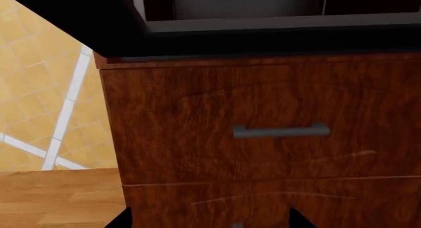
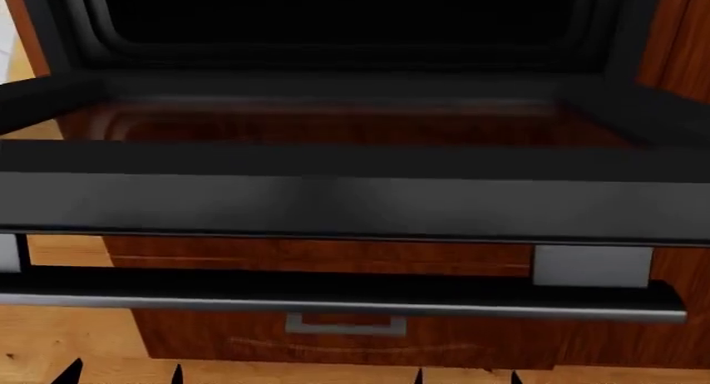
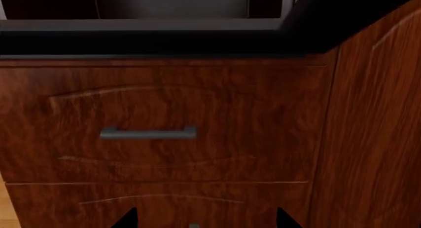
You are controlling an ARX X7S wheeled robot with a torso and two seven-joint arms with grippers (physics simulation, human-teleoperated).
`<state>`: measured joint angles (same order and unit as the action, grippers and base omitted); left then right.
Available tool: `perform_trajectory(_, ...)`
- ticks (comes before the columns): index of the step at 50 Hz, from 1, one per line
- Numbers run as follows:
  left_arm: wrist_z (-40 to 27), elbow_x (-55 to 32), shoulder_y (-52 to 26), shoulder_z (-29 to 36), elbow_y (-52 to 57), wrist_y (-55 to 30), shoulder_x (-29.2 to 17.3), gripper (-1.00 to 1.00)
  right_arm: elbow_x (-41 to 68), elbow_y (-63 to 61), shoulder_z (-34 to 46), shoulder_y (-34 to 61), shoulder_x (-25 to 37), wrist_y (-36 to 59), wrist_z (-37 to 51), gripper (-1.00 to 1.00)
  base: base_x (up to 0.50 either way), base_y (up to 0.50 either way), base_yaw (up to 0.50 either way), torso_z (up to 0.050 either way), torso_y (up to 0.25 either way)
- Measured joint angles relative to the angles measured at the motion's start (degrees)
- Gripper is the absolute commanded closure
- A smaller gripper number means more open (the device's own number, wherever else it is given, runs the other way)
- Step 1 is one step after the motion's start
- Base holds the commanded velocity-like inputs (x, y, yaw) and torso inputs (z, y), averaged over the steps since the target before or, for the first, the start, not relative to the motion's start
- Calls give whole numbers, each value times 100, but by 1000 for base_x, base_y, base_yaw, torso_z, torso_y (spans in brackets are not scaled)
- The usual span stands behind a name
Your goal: Close the oven door
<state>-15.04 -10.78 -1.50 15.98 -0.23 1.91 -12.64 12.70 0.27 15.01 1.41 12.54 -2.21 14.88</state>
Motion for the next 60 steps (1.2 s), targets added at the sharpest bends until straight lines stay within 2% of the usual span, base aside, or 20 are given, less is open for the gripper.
perform_trajectory(15, -15, -59, 17, 18, 2, 63, -23, -100, 49, 15, 18, 5, 20, 15, 39, -100, 23, 0, 0, -7, 0)
perform_trajectory(60, -75, -153, 0, 130, -13, 158, -108, -100, 125, 42, 118, 37, 94, -52, 107, -100, 257, 0, 0, 0, 0)
